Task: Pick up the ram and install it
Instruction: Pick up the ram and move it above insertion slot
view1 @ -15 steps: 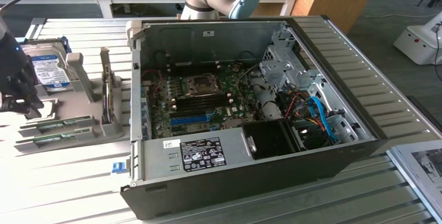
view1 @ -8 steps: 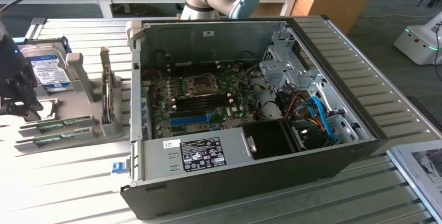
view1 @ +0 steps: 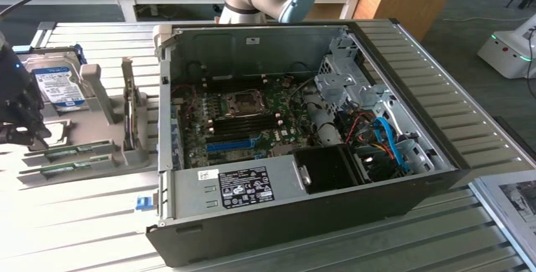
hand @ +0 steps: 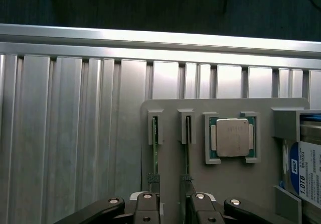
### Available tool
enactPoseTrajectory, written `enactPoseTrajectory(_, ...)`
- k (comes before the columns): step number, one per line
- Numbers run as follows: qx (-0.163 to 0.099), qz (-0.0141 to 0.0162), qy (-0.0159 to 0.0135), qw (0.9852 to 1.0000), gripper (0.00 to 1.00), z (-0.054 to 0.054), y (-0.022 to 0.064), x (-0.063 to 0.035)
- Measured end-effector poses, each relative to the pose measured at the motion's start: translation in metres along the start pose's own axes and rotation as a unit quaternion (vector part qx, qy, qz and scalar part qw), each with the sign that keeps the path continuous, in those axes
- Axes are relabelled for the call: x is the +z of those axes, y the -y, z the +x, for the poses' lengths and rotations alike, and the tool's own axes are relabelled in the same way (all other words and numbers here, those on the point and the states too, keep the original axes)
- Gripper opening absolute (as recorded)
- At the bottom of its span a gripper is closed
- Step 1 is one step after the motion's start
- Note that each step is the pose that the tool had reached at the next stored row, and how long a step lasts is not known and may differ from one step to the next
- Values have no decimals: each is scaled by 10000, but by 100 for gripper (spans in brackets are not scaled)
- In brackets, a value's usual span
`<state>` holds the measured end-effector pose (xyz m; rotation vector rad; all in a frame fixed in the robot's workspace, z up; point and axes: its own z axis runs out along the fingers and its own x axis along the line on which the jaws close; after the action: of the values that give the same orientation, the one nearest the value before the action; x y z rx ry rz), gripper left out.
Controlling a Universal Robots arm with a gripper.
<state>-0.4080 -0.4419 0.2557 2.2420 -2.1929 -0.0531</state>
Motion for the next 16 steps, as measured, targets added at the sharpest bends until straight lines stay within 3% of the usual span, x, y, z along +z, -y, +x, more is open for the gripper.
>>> enactPoseTrajectory(16,1,0,0,10000,30,104,-2,-2)
